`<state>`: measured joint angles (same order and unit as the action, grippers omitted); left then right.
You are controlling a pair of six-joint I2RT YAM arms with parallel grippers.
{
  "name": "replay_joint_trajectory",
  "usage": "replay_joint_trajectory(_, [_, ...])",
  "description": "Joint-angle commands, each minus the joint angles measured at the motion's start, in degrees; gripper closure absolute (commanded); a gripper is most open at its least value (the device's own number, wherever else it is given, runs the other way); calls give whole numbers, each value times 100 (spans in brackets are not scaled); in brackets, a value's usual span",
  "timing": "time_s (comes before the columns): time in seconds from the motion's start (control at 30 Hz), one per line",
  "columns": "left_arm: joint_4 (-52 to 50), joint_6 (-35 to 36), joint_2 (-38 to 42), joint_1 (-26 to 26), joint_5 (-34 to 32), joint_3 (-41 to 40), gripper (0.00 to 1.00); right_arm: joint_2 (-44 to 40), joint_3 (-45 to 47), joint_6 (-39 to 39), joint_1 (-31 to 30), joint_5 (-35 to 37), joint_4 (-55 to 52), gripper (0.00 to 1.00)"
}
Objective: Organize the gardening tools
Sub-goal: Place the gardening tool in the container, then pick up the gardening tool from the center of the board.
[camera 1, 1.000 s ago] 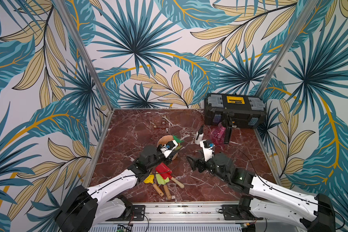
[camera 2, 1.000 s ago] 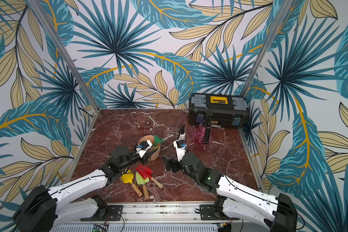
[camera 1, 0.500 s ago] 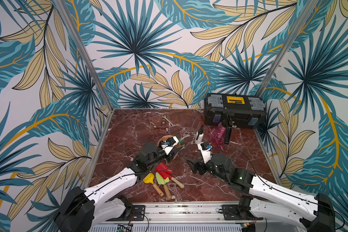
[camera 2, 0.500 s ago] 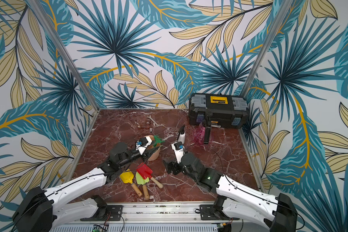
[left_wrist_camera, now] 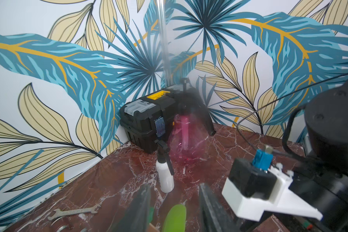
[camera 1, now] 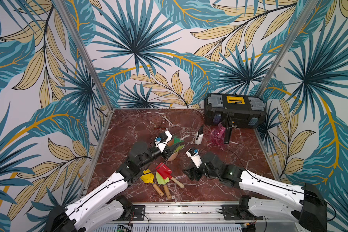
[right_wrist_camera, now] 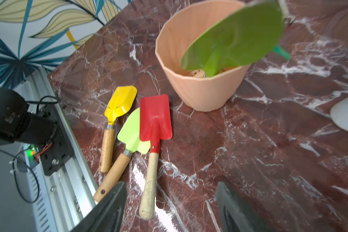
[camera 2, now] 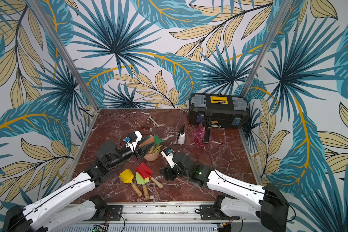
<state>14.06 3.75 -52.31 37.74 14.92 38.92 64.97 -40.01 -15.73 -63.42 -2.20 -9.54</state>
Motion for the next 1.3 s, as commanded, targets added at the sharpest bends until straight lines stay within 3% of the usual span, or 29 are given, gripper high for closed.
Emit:
replay_joint_trajectory(0.0, [-641, -133, 271, 6, -509, 202, 57, 197, -137, 185, -84, -408, -239, 26])
replay_joint_trajectory(0.27, [-1116, -93, 668, -12, -1163, 99, 56, 1139, -507, 235, -358, -364, -732, 29])
replay_joint_trajectory(0.63, [-1497, -135, 754, -78, -1558, 125, 55, 2246, -1007, 305, -651, -448, -997, 31])
replay_joint_trajectory(1.27, [-1840, -130, 1071, -140, -1934, 123, 52, 3211, -1373, 253, -777, -236, -939, 58])
